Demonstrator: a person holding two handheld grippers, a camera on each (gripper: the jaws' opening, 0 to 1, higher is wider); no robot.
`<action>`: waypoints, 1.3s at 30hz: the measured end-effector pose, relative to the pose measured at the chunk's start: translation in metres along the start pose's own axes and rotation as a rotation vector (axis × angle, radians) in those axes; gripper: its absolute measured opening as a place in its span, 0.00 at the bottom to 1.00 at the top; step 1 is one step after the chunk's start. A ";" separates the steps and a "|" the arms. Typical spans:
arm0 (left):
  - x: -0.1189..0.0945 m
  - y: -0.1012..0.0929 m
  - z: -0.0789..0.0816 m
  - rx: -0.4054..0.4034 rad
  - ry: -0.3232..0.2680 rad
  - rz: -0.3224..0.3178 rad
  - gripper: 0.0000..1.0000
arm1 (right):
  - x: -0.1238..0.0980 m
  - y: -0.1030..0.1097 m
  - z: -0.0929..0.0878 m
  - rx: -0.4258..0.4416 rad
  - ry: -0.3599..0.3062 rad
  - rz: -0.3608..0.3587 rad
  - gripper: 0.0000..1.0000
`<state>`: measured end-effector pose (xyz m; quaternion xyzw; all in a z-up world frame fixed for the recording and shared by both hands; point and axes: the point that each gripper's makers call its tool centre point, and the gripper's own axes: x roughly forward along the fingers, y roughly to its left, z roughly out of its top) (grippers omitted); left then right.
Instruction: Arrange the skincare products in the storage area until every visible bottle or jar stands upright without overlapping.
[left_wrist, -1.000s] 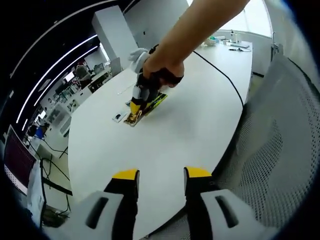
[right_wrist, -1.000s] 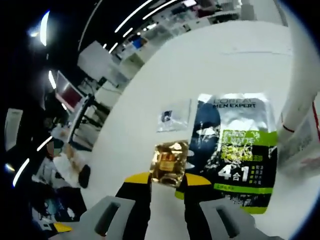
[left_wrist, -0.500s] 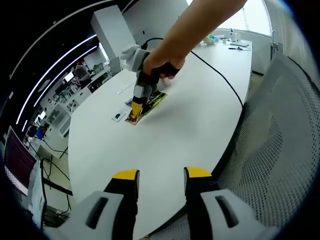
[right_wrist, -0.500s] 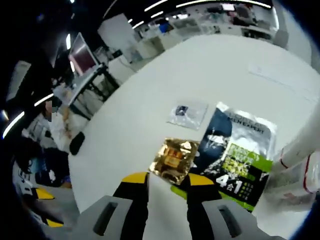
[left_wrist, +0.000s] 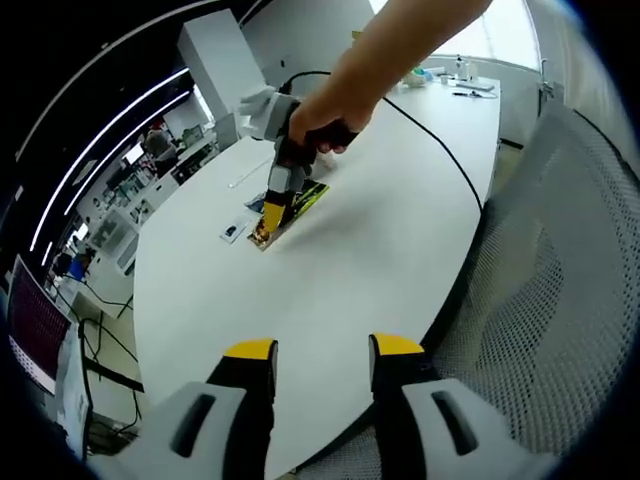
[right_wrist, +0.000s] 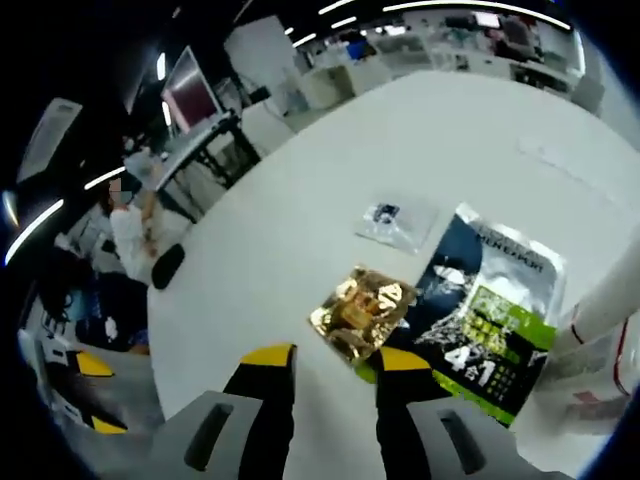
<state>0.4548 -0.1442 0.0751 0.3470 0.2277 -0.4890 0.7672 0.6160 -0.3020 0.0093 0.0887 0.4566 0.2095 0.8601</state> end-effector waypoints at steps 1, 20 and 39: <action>0.000 0.000 0.000 -0.002 0.000 0.000 0.32 | 0.003 0.001 0.003 -0.003 0.002 0.003 0.30; 0.001 -0.002 -0.004 -0.016 0.019 -0.014 0.31 | 0.020 0.005 -0.009 -0.485 0.197 -0.089 0.33; -0.002 0.006 0.006 -0.030 -0.039 0.020 0.35 | -0.090 0.042 0.041 -0.353 -0.295 -0.008 0.33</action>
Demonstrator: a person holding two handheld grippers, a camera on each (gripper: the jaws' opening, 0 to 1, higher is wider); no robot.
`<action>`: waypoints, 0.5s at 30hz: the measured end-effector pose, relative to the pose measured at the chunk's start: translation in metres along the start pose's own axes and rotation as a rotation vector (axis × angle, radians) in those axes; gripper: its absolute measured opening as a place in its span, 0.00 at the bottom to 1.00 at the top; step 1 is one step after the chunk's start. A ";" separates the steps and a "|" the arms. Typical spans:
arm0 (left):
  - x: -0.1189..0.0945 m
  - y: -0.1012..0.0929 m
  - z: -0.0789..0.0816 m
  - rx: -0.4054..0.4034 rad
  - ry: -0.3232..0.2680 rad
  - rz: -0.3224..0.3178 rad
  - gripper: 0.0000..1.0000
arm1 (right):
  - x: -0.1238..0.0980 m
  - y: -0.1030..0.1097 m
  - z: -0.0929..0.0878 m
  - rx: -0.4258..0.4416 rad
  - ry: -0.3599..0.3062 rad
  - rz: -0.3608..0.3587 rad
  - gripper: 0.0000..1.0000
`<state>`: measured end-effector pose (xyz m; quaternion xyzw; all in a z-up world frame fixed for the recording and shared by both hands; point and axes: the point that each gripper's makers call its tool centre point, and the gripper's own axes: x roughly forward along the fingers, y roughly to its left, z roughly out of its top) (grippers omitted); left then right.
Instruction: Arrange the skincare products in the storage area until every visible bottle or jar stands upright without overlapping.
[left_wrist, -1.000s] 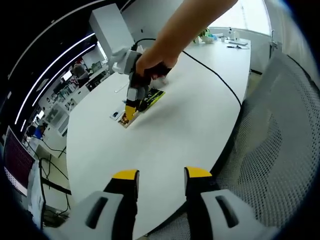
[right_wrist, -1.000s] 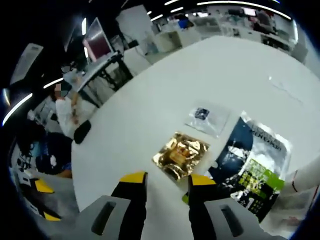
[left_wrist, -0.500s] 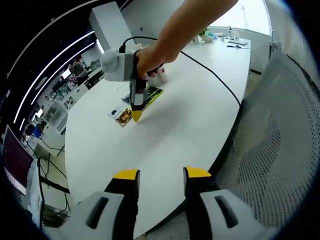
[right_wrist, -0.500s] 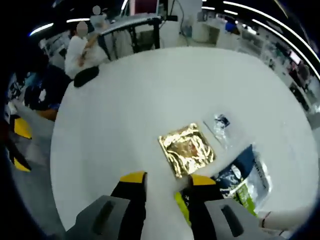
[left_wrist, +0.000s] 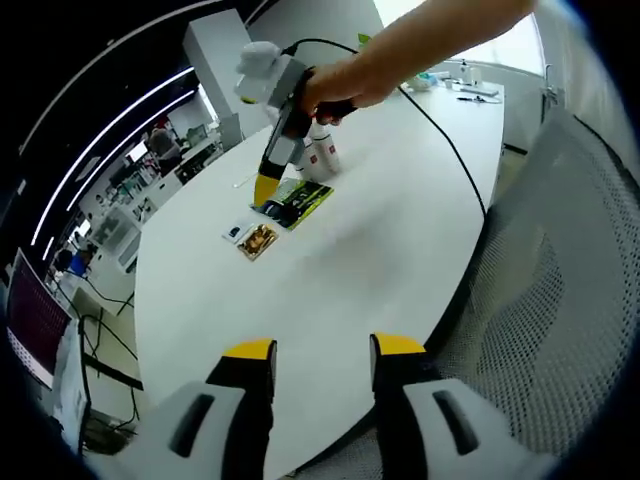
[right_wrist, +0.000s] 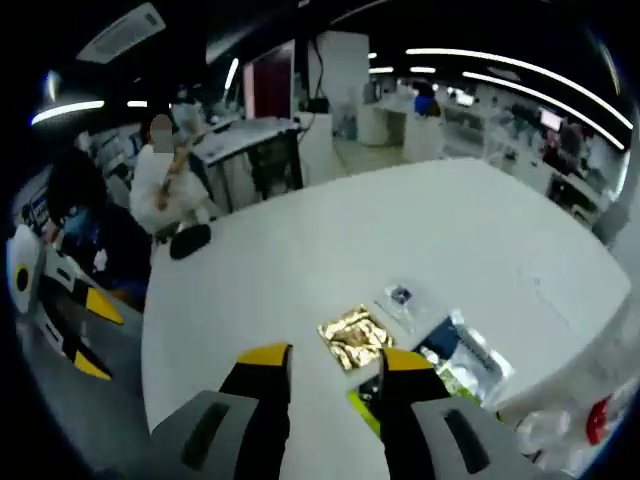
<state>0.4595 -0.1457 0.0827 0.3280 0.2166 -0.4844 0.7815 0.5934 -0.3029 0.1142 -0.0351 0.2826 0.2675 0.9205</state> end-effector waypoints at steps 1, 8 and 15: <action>-0.001 0.001 0.003 -0.006 -0.019 0.004 0.35 | -0.016 0.004 0.009 0.025 -0.066 -0.011 0.33; -0.010 0.014 0.024 -0.059 -0.141 0.060 0.40 | -0.101 0.038 0.022 0.037 -0.291 -0.060 0.42; -0.014 0.011 0.034 -0.130 -0.202 0.028 0.42 | -0.151 0.071 -0.010 0.008 -0.326 -0.100 0.50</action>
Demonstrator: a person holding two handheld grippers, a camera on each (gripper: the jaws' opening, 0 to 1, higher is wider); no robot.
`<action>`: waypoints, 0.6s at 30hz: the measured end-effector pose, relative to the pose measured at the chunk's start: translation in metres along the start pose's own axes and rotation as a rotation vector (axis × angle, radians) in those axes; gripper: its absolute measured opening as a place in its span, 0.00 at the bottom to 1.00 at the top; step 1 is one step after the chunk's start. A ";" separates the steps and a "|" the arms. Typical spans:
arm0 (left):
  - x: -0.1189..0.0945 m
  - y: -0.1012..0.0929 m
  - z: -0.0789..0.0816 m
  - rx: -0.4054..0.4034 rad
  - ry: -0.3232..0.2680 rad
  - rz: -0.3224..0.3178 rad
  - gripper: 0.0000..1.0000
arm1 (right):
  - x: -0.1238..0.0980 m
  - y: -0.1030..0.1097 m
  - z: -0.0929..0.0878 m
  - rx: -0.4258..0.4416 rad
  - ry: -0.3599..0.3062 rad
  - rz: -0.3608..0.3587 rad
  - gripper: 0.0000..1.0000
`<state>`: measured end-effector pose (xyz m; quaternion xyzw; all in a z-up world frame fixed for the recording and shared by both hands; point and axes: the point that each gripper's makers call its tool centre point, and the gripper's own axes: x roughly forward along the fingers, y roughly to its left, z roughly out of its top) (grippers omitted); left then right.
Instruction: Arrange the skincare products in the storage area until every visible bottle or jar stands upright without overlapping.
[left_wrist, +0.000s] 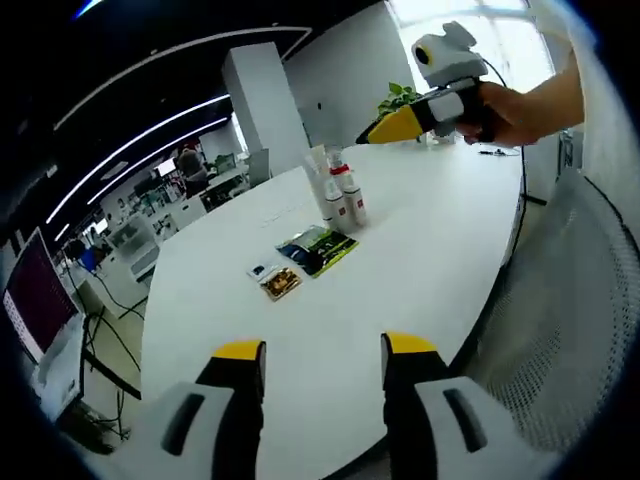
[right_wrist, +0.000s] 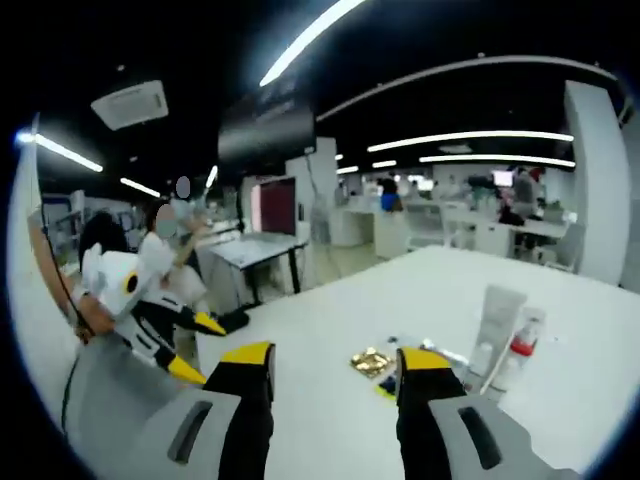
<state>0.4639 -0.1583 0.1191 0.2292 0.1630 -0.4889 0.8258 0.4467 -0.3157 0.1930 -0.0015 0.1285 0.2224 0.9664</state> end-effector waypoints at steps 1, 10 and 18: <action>0.000 -0.002 0.002 -0.011 -0.010 -0.010 0.43 | -0.004 0.005 -0.004 0.013 -0.002 0.014 0.50; -0.001 -0.007 0.006 -0.041 -0.036 -0.032 0.45 | -0.030 0.049 -0.010 0.029 -0.014 0.028 0.53; -0.001 -0.010 0.008 -0.055 -0.045 -0.049 0.44 | -0.028 0.052 -0.014 0.089 -0.062 -0.076 0.66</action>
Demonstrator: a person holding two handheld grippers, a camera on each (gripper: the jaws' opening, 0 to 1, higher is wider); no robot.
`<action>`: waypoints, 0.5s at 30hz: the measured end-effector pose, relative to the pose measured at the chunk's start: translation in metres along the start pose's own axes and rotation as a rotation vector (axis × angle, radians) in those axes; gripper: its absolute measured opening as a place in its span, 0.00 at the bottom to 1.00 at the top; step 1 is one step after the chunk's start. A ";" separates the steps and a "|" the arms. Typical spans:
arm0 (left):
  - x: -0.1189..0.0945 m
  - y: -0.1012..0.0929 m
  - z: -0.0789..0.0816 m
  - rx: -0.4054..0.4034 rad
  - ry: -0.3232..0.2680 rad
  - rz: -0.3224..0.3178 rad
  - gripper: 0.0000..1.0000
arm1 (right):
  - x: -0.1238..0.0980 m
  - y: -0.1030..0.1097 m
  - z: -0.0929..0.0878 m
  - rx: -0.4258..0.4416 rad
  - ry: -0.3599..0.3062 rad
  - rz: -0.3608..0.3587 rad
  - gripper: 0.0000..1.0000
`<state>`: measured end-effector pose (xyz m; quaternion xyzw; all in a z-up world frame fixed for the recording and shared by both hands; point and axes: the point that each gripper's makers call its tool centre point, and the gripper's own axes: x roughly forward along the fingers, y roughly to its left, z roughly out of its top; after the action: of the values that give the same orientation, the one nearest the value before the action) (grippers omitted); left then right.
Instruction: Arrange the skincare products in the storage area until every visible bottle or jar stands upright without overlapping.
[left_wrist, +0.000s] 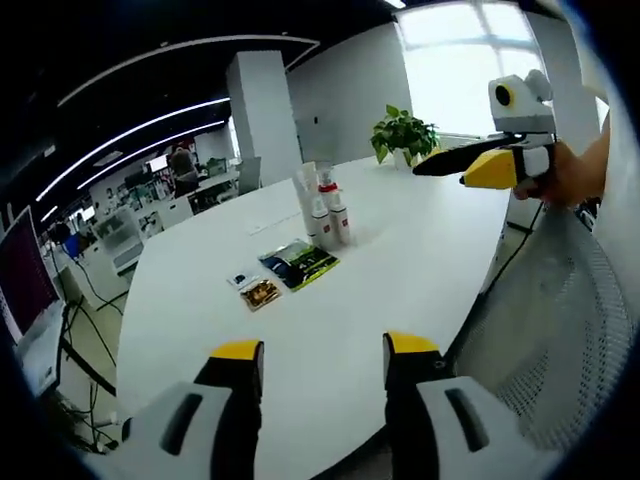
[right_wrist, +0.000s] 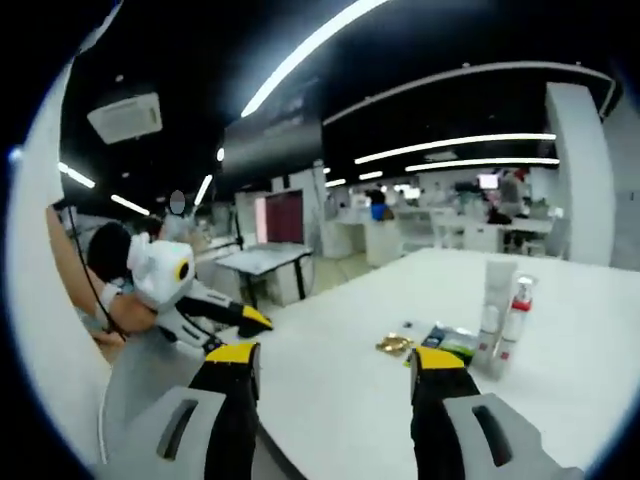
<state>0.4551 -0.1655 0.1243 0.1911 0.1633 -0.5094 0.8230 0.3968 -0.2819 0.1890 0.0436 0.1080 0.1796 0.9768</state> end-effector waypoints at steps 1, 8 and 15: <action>0.000 0.000 0.000 -0.002 0.002 0.001 0.44 | 0.001 0.000 -0.003 -0.021 0.024 -0.005 0.67; 0.000 0.001 -0.005 0.011 0.023 0.011 0.44 | 0.001 0.013 0.000 -0.004 0.010 -0.003 0.70; -0.005 0.015 0.002 -0.059 -0.024 0.049 0.45 | 0.010 0.028 -0.014 -0.091 0.067 0.029 0.72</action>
<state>0.4669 -0.1563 0.1312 0.1644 0.1636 -0.4862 0.8425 0.3929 -0.2516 0.1766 -0.0053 0.1319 0.1996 0.9709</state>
